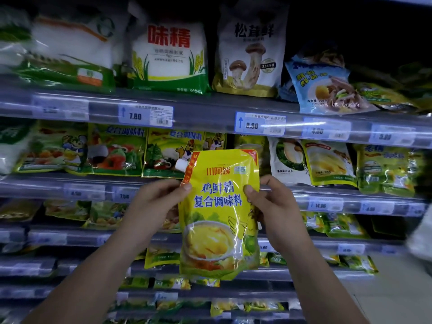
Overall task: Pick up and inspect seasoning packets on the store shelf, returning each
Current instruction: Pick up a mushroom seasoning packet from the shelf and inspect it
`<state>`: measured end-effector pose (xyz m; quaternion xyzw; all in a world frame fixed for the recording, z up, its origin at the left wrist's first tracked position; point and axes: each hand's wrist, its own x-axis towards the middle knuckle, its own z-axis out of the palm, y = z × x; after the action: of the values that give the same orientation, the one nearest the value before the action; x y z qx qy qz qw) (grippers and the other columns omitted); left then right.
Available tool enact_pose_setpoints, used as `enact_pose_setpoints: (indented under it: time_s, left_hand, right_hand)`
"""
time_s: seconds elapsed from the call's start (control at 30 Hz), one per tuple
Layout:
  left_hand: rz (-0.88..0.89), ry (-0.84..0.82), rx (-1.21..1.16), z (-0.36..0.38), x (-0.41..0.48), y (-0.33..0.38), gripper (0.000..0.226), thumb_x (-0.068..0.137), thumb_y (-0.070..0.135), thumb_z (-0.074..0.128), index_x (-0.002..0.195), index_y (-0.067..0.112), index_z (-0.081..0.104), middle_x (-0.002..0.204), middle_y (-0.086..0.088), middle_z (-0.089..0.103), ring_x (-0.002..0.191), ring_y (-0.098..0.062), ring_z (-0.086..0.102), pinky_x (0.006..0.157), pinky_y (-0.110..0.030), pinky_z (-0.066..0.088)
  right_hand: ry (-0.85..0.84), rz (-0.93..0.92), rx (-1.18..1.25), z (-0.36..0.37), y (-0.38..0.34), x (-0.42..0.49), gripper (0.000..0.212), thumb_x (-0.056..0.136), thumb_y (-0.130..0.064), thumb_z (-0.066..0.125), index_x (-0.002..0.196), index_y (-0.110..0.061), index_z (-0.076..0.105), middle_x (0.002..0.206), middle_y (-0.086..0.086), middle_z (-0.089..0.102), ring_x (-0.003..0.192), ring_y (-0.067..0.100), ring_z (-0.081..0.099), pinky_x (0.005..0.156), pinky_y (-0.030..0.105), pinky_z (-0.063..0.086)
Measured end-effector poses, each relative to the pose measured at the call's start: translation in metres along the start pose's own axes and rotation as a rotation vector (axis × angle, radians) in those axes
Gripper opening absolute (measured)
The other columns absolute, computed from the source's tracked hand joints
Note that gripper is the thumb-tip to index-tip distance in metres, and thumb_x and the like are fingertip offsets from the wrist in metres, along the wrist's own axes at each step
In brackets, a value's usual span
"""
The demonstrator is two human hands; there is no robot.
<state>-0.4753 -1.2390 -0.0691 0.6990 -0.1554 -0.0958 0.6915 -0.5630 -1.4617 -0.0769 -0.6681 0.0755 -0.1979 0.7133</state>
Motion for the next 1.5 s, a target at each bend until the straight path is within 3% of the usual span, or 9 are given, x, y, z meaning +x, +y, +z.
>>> enact_pose_setpoints:
  time_s: [0.27,0.47,0.67,0.87,0.97,1.07,1.2,1.3,1.5]
  left_hand:
    - [-0.003,-0.068,-0.201,0.001,0.012,0.010,0.025,0.073,0.024,0.082,0.094,0.011,0.079,0.099,-0.014,0.078,0.095,-0.034,0.073,0.094,-0.052,0.052]
    - [-0.014,-0.157,-0.281,-0.002,0.015,0.010,0.008,0.076,0.020,0.078,0.079,0.013,0.075,0.079,-0.005,0.074,0.073,-0.023,0.070,0.074,-0.037,0.050]
    - [0.022,-0.148,-0.310,-0.004,0.019,0.005,0.011,0.073,0.015,0.080,0.082,0.014,0.073,0.082,-0.007,0.068,0.079,-0.023,0.063,0.073,-0.035,0.050]
    - [0.052,-0.087,-0.326,-0.004,0.024,0.001,0.010,0.073,0.016,0.081,0.081,0.018,0.075,0.086,-0.011,0.066,0.090,-0.029,0.059,0.090,-0.049,0.048]
    - [0.071,-0.067,-0.367,-0.008,0.028,-0.002,0.041,0.058,0.039,0.093,0.084,0.015,0.073,0.090,-0.014,0.064,0.090,-0.027,0.058,0.091,-0.048,0.047]
    - [0.084,-0.069,-0.355,-0.014,0.032,-0.007,0.051,0.048,0.051,0.094,0.082,0.018,0.074,0.085,-0.007,0.070,0.081,-0.021,0.065,0.081,-0.039,0.054]
    - [0.263,0.072,0.061,-0.023,0.039,0.002,0.012,0.078,0.021,0.082,0.086,0.022,0.072,0.079,0.005,0.077,0.072,-0.002,0.069,0.071,-0.022,0.053]
    - [0.437,0.177,0.420,-0.025,0.041,0.014,0.019,0.081,0.019,0.081,0.089,0.031,0.067,0.087,0.016,0.073,0.075,0.009,0.069,0.065,-0.003,0.048]
    - [0.079,0.001,-0.041,-0.011,0.041,0.009,0.034,0.067,0.039,0.076,0.099,0.029,0.068,0.088,0.012,0.080,0.093,-0.015,0.074,0.076,-0.033,0.058]
  right_hand:
    - [-0.100,0.090,0.071,0.016,-0.002,-0.010,0.032,0.085,-0.039,0.069,0.111,-0.020,0.072,0.099,0.021,0.077,0.085,0.037,0.069,0.079,0.053,0.056]
    - [0.007,-0.032,0.005,0.009,-0.003,-0.014,0.017,0.098,-0.015,0.060,0.100,-0.005,0.073,0.077,0.021,0.072,0.061,0.020,0.065,0.050,0.025,0.052]
    - [-0.019,-0.027,-0.009,0.010,0.000,-0.013,0.014,0.096,-0.020,0.062,0.098,-0.014,0.075,0.079,0.039,0.065,0.060,0.028,0.060,0.055,0.033,0.052]
    - [-0.261,0.166,0.213,0.010,0.009,-0.019,0.023,0.094,-0.023,0.068,0.115,-0.017,0.072,0.099,0.003,0.077,0.083,0.018,0.072,0.072,0.037,0.061]
    - [-0.462,0.252,0.116,0.004,0.021,-0.024,0.048,0.086,-0.022,0.075,0.132,-0.017,0.063,0.124,0.014,0.071,0.115,0.034,0.067,0.102,0.056,0.052]
    - [-0.491,0.277,-0.053,0.004,0.022,-0.023,0.056,0.086,-0.011,0.075,0.137,-0.026,0.058,0.131,0.012,0.068,0.119,0.029,0.066,0.097,0.047,0.056]
    - [-0.418,0.223,-0.167,0.008,0.023,-0.019,0.034,0.091,0.002,0.068,0.121,-0.013,0.069,0.107,0.000,0.078,0.099,0.013,0.073,0.083,0.025,0.055]
    - [-0.360,0.172,-0.139,0.005,0.018,-0.013,0.028,0.092,0.002,0.066,0.116,-0.011,0.072,0.102,0.001,0.079,0.093,0.015,0.073,0.081,0.028,0.057]
    - [-0.260,0.122,-0.069,-0.010,0.016,-0.002,0.030,0.088,-0.010,0.072,0.118,-0.016,0.073,0.107,0.013,0.078,0.098,0.028,0.074,0.084,0.041,0.059]
